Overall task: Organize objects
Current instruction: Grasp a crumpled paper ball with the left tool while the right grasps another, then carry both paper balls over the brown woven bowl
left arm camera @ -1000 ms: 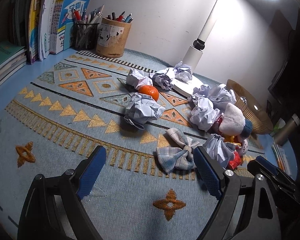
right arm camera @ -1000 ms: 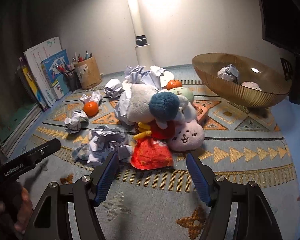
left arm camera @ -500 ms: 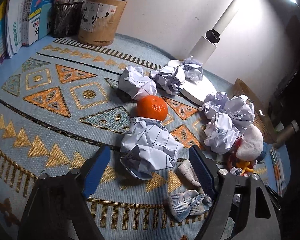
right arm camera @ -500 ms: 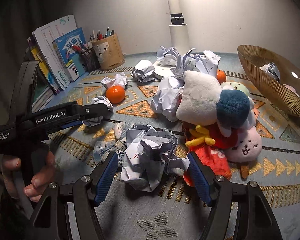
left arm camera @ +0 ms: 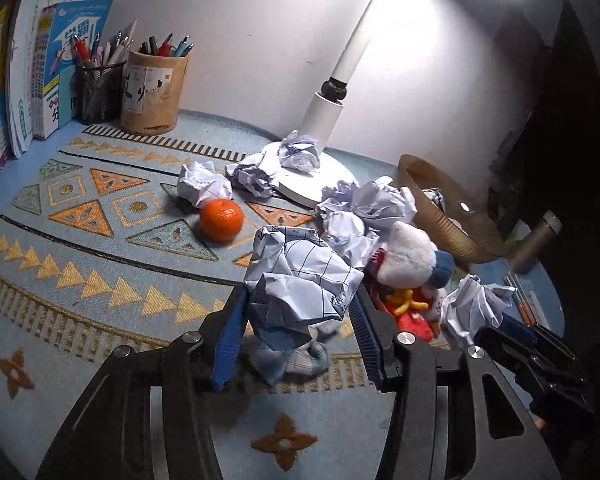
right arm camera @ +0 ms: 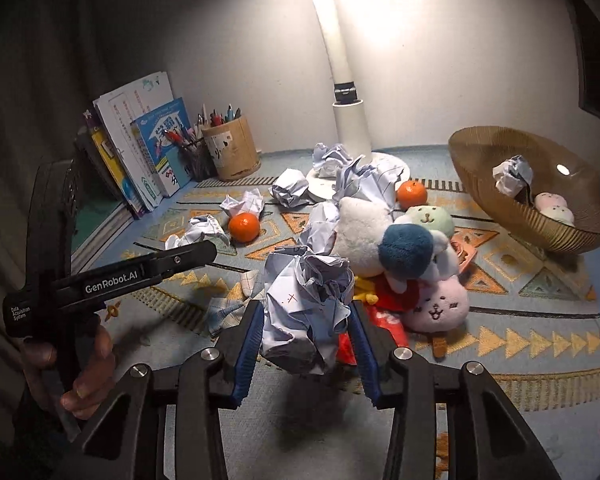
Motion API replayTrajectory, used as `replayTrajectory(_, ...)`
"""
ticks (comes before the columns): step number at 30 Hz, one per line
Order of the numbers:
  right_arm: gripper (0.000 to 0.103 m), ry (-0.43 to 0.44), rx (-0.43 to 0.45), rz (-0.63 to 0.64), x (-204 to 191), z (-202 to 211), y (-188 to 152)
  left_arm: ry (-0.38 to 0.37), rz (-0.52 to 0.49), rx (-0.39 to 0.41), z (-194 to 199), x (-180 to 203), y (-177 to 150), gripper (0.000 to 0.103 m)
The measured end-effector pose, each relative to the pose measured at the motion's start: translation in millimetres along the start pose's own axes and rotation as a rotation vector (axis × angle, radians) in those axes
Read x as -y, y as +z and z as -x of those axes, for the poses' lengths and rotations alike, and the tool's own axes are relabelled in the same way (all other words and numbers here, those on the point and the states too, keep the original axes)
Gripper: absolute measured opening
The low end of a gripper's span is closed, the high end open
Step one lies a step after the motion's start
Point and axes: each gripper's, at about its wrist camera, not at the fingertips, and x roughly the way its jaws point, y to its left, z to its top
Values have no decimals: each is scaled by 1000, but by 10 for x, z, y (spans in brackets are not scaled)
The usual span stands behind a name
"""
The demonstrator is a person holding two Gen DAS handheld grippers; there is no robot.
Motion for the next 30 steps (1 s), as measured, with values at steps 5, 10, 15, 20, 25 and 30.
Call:
replayTrajectory(5, 42, -107, -70, -24, 496, 251, -302, -40, -56, -27, -30, 430, -353, 48)
replayTrajectory(10, 42, -99, -123, -79, 760, 193, -499, -40, -100, -88, -239, 687, -561, 48)
replayTrajectory(15, 62, -94, -153, -107, 839, 194, -585, -15, -132, -99, -276, 786, -637, 48)
replayTrajectory(20, 66, -52, -151, -148, 887, 263, -626, -19, -133, -109, -290, 799, -656, 48)
replayTrajectory(25, 66, 5, -175, -226, 941, 180, -706, -21, -162, -103, -270, 902, -640, 48)
replayTrajectory(30, 49, 14, -132, -209, 937, 276, -594, -49, -183, -81, -185, 1038, -481, 48)
